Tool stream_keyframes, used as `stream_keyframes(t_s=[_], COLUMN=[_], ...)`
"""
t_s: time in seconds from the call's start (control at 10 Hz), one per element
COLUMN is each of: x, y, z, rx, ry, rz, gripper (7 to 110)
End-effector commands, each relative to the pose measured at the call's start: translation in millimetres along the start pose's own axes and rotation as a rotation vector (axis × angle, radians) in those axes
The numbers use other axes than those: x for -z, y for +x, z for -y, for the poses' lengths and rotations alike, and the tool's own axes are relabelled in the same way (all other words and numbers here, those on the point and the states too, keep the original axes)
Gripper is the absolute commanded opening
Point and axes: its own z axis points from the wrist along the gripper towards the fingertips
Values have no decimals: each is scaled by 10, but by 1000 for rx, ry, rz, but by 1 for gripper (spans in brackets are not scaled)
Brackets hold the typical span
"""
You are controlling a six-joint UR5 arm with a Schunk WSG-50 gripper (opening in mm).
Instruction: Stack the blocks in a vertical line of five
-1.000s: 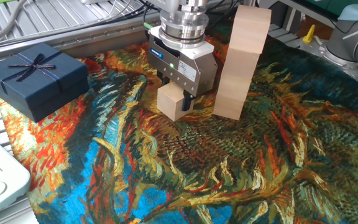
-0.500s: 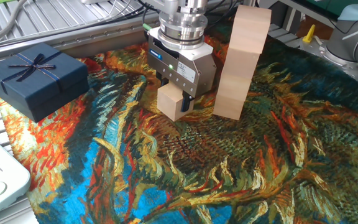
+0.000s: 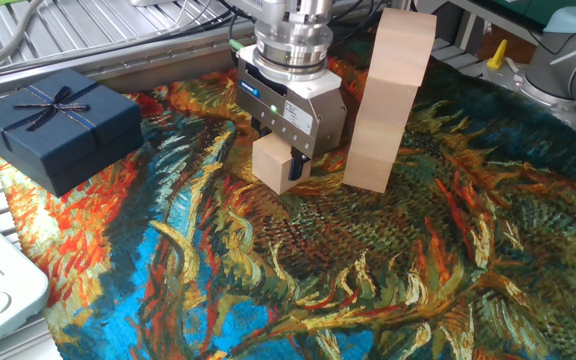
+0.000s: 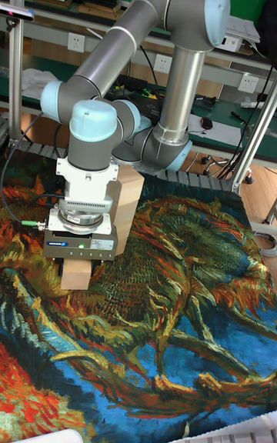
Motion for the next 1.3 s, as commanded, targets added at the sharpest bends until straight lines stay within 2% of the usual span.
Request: stream_keyframes(t_s=[0.0, 0.3, 0.4, 0.5, 0.6, 0.9, 1.0, 1.2], x=[6, 26, 60, 88, 118, 239, 396, 858], y=[-12, 3, 12, 23, 19, -86, -145, -289], z=[-16, -12, -11, -11, -30, -112, -188, -270], rx=[-16, -21, -32, -52, -59, -64, -64, -17], ry=[-11, -15, -16, -11, -14, -33, -52, -62], rz=[3, -4, -15, -26, -32, -16, -13, -14], gripper=[44, 44, 22, 22, 7, 7, 7, 7])
